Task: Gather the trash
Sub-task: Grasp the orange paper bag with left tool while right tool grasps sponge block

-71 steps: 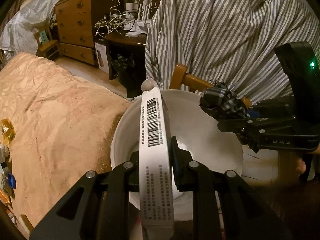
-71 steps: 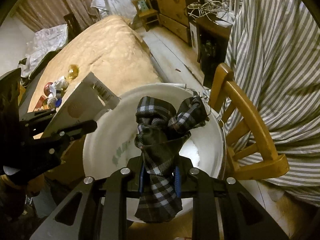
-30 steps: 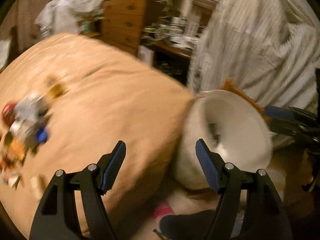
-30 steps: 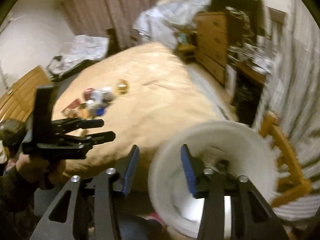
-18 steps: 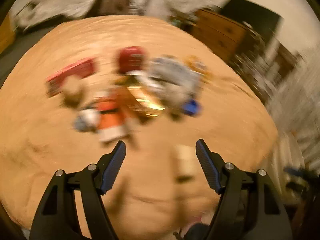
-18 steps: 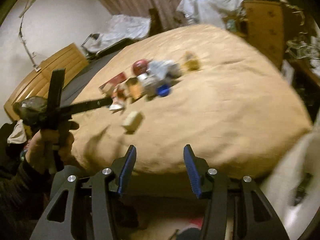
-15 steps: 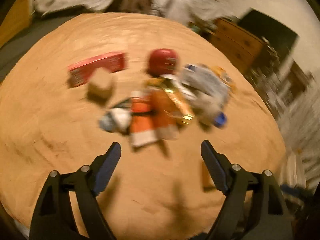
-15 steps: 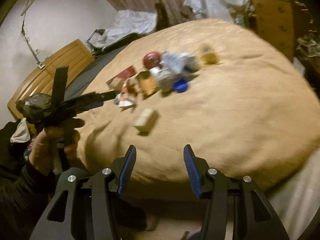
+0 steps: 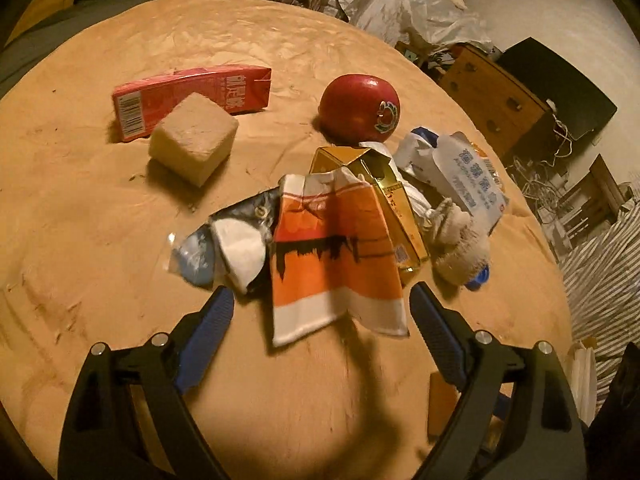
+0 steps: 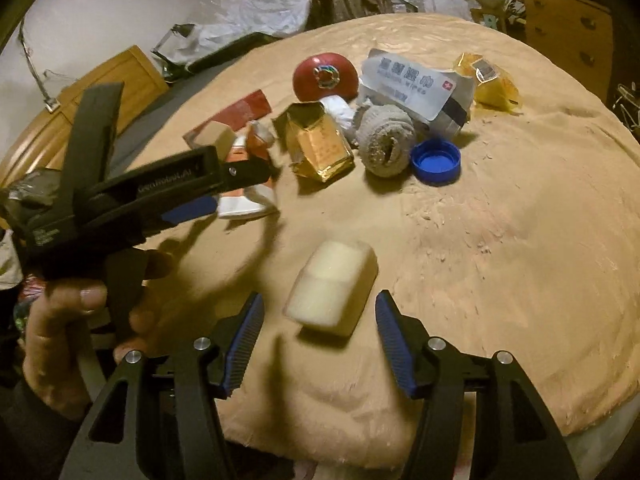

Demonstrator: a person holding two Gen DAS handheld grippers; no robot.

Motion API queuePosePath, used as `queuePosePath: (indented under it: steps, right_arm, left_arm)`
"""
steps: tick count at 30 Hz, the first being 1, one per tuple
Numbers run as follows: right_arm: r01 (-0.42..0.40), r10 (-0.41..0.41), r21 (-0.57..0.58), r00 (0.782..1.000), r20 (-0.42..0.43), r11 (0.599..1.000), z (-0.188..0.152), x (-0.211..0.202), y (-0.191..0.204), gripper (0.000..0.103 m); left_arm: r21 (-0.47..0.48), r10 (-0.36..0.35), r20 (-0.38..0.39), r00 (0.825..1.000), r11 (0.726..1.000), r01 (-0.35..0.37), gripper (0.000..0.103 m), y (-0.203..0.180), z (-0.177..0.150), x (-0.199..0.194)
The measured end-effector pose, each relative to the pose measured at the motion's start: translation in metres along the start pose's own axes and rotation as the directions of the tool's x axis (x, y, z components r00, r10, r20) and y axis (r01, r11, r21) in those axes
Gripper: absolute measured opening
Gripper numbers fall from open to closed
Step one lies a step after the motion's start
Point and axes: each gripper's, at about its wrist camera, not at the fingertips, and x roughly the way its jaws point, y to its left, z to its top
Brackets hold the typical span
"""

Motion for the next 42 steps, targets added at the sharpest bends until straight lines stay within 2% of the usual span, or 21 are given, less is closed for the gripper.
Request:
queuePosePath:
  steps: [1, 3, 4, 6, 11, 12, 16, 20, 28, 32, 36, 42]
  right_arm:
    - [0.011, -0.011, -0.005, 1.000, -0.002, 1.000, 0.001, 0.004, 0.000, 0.046]
    - [0.021, -0.021, -0.015, 1.000, -0.004, 1.000, 0.000, 0.009, -0.001, 0.041]
    - [0.022, -0.022, -0.018, 1.000, 0.002, 1.000, 0.000, 0.011, -0.002, 0.039]
    - [0.022, -0.022, -0.026, 1.000, 0.015, 0.999, -0.001, 0.009, -0.004, 0.038]
    - [0.011, -0.010, -0.036, 0.999, 0.035, 0.999, -0.004, -0.005, -0.012, 0.037]
    - [0.011, -0.009, -0.036, 0.999, 0.038, 0.999, -0.005, -0.008, -0.015, 0.037]
    - [0.009, -0.008, -0.023, 0.999, 0.050, 1.000, -0.010, -0.019, -0.025, 0.036]
    - [0.019, -0.018, -0.017, 0.997, 0.080, 1.000, -0.012, -0.021, -0.026, 0.035]
    - [0.072, -0.061, -0.057, 0.981, 0.183, 0.996, -0.010, -0.043, -0.014, 0.034]
    - [0.091, -0.069, -0.082, 0.968, 0.242, 0.992, -0.009, -0.062, -0.001, 0.034]
    - [0.111, -0.073, -0.106, 0.949, 0.308, 0.988, -0.008, -0.084, 0.011, 0.034]
    - [0.152, -0.088, -0.123, 0.905, 0.416, 0.981, -0.010, -0.121, 0.025, 0.034]
  left_arm:
    - [0.003, 0.002, -0.001, 1.000, 1.000, -0.002, 0.076, -0.002, 0.001, 0.002]
    - [0.005, 0.000, -0.011, 1.000, 1.000, 0.000, 0.051, -0.002, 0.000, 0.005]
    - [0.012, 0.001, -0.011, 1.000, 1.000, -0.001, 0.050, -0.002, 0.000, 0.005]
    - [0.044, -0.001, 0.002, 1.000, 0.999, 0.001, 0.040, -0.006, -0.002, -0.001]
    - [0.127, -0.007, -0.024, 1.000, 0.992, 0.010, 0.037, -0.011, -0.009, -0.023]
    - [0.139, -0.017, -0.041, 0.999, 0.990, 0.023, 0.033, -0.009, -0.013, -0.029]
    - [0.152, -0.035, -0.061, 0.998, 0.987, 0.044, 0.031, -0.008, -0.026, -0.035]
    - [0.154, -0.031, -0.035, 0.999, 0.987, 0.036, 0.029, -0.014, -0.035, -0.037]
    - [0.203, 0.015, 0.095, 0.995, 0.979, -0.035, 0.029, -0.037, -0.047, -0.073]
    - [0.221, 0.048, 0.178, 0.983, 0.971, -0.087, 0.029, -0.045, -0.053, -0.097]
    - [0.228, 0.077, 0.262, 0.962, 0.964, -0.139, 0.029, -0.056, -0.061, -0.123]
    - [0.241, 0.089, 0.388, 0.917, 0.951, -0.194, 0.029, -0.080, -0.072, -0.155]
